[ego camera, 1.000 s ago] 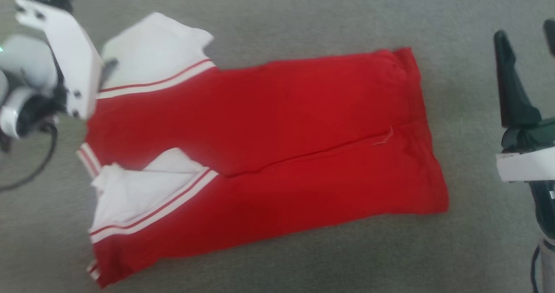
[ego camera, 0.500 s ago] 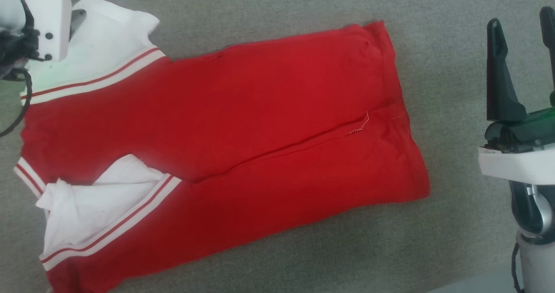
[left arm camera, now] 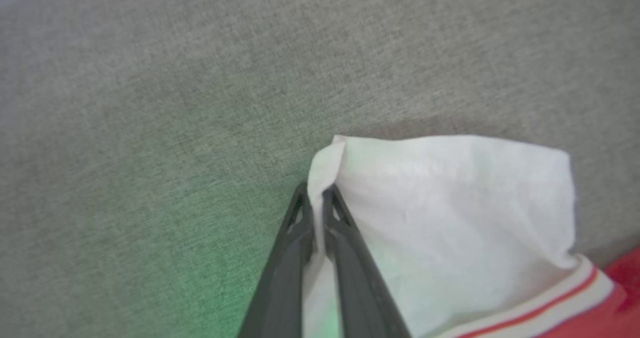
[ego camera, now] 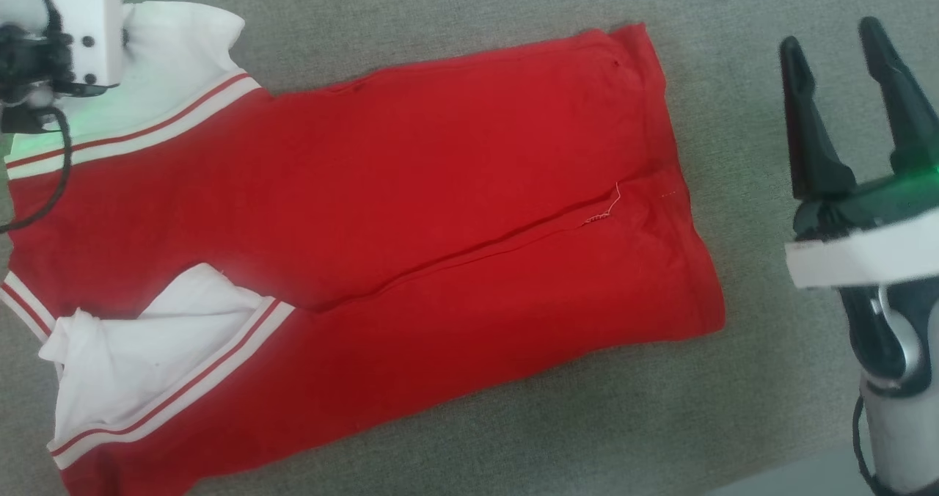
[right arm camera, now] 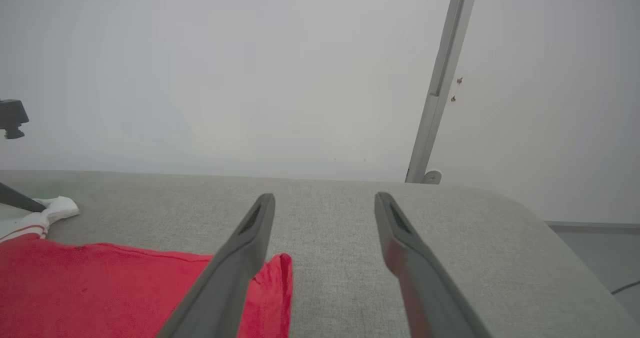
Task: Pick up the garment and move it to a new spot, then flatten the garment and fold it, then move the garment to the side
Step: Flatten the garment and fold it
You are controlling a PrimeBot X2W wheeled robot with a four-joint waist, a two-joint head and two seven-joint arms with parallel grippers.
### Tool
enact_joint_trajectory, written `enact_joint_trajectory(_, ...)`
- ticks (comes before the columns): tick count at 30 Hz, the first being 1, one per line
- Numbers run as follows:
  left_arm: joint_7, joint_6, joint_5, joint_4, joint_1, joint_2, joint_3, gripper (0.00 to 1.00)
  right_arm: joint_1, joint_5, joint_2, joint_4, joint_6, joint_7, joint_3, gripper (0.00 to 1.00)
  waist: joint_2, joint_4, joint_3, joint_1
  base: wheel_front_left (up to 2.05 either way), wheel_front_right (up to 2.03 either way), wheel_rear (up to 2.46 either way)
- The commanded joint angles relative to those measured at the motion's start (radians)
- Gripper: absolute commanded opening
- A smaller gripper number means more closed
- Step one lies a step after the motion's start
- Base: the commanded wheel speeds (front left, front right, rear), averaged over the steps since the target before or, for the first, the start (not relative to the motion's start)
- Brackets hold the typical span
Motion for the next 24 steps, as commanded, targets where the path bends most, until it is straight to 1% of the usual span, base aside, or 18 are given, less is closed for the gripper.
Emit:
enact_joint_trajectory(1, 0.017, 0.004, 0.005, 0.031, 0.039, 0.0, -0.024, 0.0, -0.022, 0.009, -0.004, 0.009, -0.001, 0.024, 0.008, 1.0, -0.0001, 0.001, 0.002, 0.0, 0.0, 0.0, 0.0)
enact_joint_trajectory(6, 0.003, -0.007, 0.008, 0.047, 0.028, -0.025, -0.027, 0.0, -0.113, 0.053, -0.032, 0.061, -0.001, 0.164, 0.041, 1.0, -0.0001, 0.012, 0.006, 0.0, 0.0, 0.0, 0.0)
enact_joint_trajectory(8, -0.002, -0.013, 0.01, 0.054, 0.019, -0.034, -0.028, 0.0, -0.16, 0.065, -0.051, 0.101, -0.001, 0.227, 0.067, 1.0, -0.0001, 0.019, 0.006, 0.0, 0.0, 0.0, 0.0)
enact_joint_trajectory(14, -0.019, -0.03, 0.014, 0.075, -0.006, -0.067, -0.028, 0.0, -0.3, 0.125, -0.103, 0.277, -0.001, 0.439, 0.161, 1.0, -0.0001, 0.044, 0.007, 0.0, 0.0, 0.0, 0.0)
enact_joint_trajectory(19, -0.032, -0.041, 0.016, 0.096, -0.022, -0.083, -0.029, 0.0, -0.379, 0.176, -0.128, 0.401, -0.001, 0.592, 0.244, 1.0, -0.0001, 0.059, 0.011, 0.0, 0.0, 0.0, 0.0)
enact_joint_trajectory(22, -0.04, -0.045, 0.019, 0.106, -0.027, -0.091, -0.029, 0.0, -0.415, 0.218, -0.131, 0.45, -0.001, 0.661, 0.289, 1.0, -0.0001, 0.065, 0.017, 0.0, 0.0, 0.0, 0.0)
enact_joint_trajectory(24, -0.049, -0.05, 0.019, 0.114, -0.031, -0.097, -0.029, 0.0, -0.438, 0.225, -0.144, 0.484, -0.001, 0.689, 0.318, 1.0, -0.0001, 0.067, 0.02, 0.0, 0.0, 0.0, 0.0)
